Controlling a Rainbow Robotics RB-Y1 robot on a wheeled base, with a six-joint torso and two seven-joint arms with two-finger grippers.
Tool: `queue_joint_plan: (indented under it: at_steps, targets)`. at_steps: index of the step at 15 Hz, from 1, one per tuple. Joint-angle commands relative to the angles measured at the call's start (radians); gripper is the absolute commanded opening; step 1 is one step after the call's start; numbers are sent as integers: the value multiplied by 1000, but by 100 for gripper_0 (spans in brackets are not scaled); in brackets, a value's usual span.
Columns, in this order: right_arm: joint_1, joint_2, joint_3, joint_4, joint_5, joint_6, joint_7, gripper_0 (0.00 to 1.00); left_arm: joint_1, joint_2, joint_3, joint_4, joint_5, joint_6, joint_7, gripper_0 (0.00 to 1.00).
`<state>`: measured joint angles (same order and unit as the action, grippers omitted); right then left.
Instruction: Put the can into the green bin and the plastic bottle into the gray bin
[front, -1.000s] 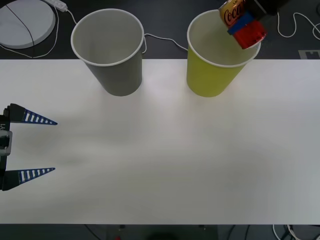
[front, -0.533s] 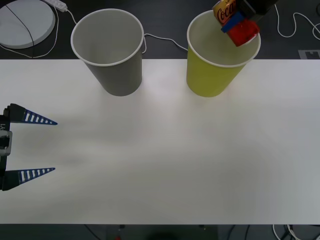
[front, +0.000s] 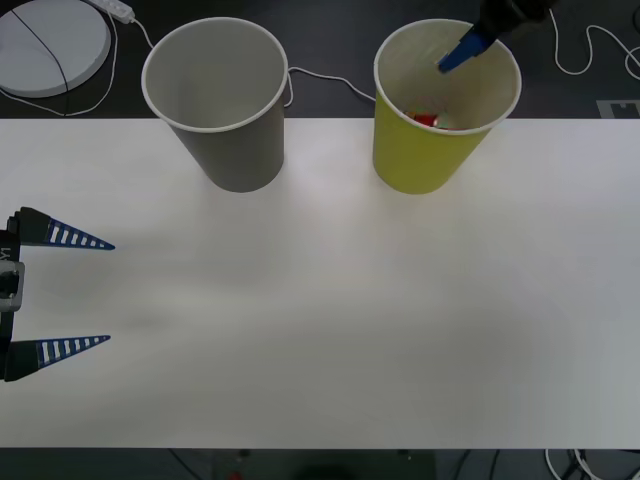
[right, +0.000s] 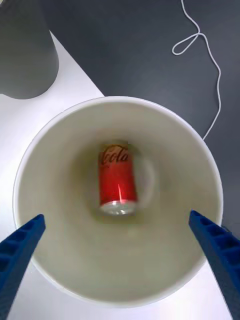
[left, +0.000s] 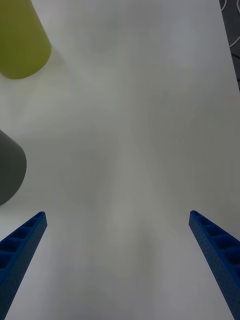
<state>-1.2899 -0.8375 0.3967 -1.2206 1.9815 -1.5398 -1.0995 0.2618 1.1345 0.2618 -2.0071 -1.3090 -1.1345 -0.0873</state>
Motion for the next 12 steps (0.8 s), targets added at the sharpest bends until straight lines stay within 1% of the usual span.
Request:
queue_joint_plan:
  at_steps: [1, 2, 4, 7, 8, 11, 12]
  targets:
    - [1, -74, -2, -25, -116, -26, 18, 100, 0, 0, 0, 0, 0, 0, 0, 100]
    - [7, -106, -5, -34, -165, -31, 30, 100, 0, 0, 0, 0, 0, 0, 0, 100]
    - [46, -153, -45, -79, -231, -31, 50, 100, 0, 0, 0, 0, 0, 0, 0, 100]
    - [142, -244, -107, -180, -351, -31, 84, 100, 0, 0, 0, 0, 0, 0, 0, 100]
    - [185, -276, -137, -224, -382, -31, 96, 100, 0, 0, 0, 0, 0, 0, 0, 100]
    - [313, -341, -236, -347, -449, -31, 127, 100, 0, 0, 0, 0, 0, 0, 0, 100]
    - [360, -351, -275, -381, -464, -31, 165, 100, 0, 0, 0, 0, 0, 0, 0, 100]
